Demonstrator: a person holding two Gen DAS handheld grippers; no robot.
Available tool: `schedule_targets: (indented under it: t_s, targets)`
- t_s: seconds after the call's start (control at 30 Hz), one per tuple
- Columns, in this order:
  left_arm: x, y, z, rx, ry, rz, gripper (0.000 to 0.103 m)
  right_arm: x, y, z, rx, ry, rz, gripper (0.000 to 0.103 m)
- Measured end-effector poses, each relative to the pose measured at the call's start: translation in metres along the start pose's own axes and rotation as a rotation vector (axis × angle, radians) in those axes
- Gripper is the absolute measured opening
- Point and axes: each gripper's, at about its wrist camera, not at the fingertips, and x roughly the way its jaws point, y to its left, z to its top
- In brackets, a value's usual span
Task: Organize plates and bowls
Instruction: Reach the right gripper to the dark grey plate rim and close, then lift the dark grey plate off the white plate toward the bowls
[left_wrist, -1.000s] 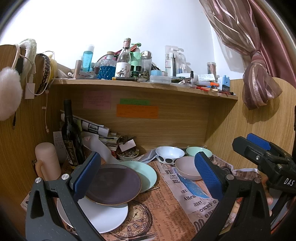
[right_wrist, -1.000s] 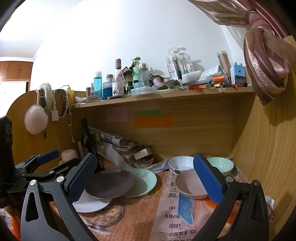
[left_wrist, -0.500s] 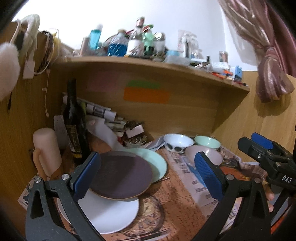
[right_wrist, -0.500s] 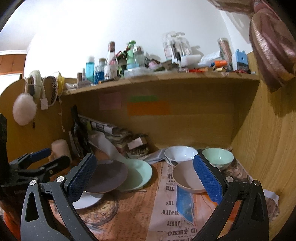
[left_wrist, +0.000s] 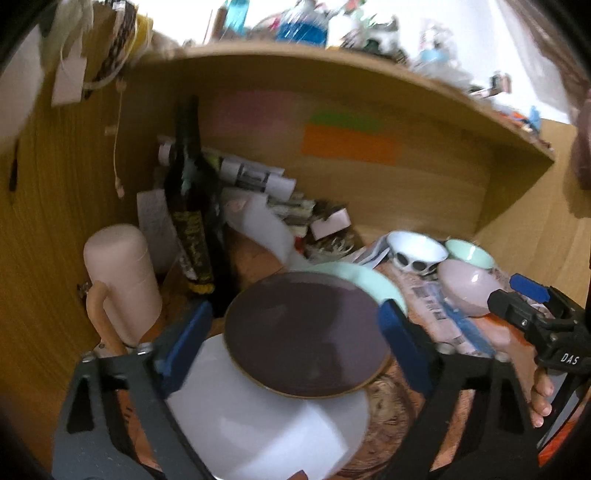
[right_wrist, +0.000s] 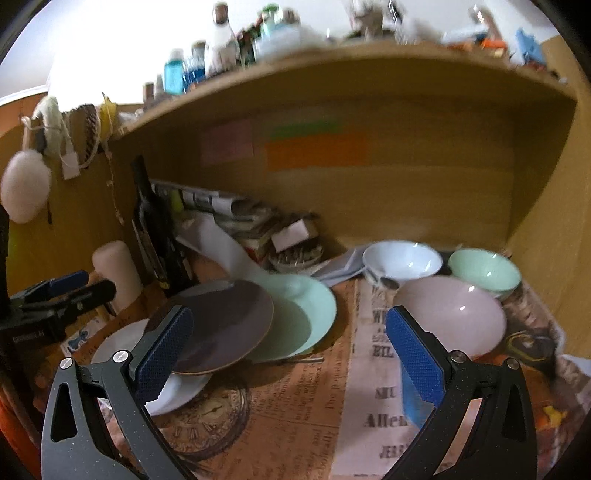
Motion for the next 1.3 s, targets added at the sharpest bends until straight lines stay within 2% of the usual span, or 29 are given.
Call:
schedule_targets:
  t_s: [0.1,0.27,0.43,0.67,0.8,0.97,1.03,1.13,1.3]
  targets:
    - [0.018,0.014,0.000,-0.017,0.039,0.015,0.084,0.021,0.002,-0.003,0.002,0.057,0.015,0.091]
    - [0.046,0.037,-0.003,-0.063,0.121,0.001,0.071,0.049,0.009,-0.006,-0.017,0.131,0.038,0.076]
    - [0.067,0.055,-0.010,-0.098,0.179,0.015,0.062,0.078,0.013,-0.003,-0.037,0.202,0.068,0.058]
    - [0.090,0.072,-0.015,-0.134,0.255,0.005,0.049,0.111,0.008,0.001,-0.014,0.296,0.106,0.049]
    - [0.101,0.078,-0.019,-0.153,0.299,-0.016,0.043,0.134,0.007,-0.002,-0.003,0.366,0.116,0.036]
    - [0.111,0.079,-0.023,-0.149,0.339,-0.024,0.032,0.153,0.005,-0.007,0.020,0.412,0.142,0.030]
    - [0.113,0.079,-0.024,-0.151,0.351,-0.033,0.027,0.160,0.006,-0.010,0.027,0.434,0.158,0.023]
    - [0.113,0.079,-0.025,-0.151,0.365,-0.048,0.021,0.167,0.007,-0.014,0.027,0.449,0.163,0.020]
    - [0.117,0.080,-0.025,-0.165,0.378,-0.064,0.018,0.173,0.007,-0.014,0.042,0.467,0.194,0.019]
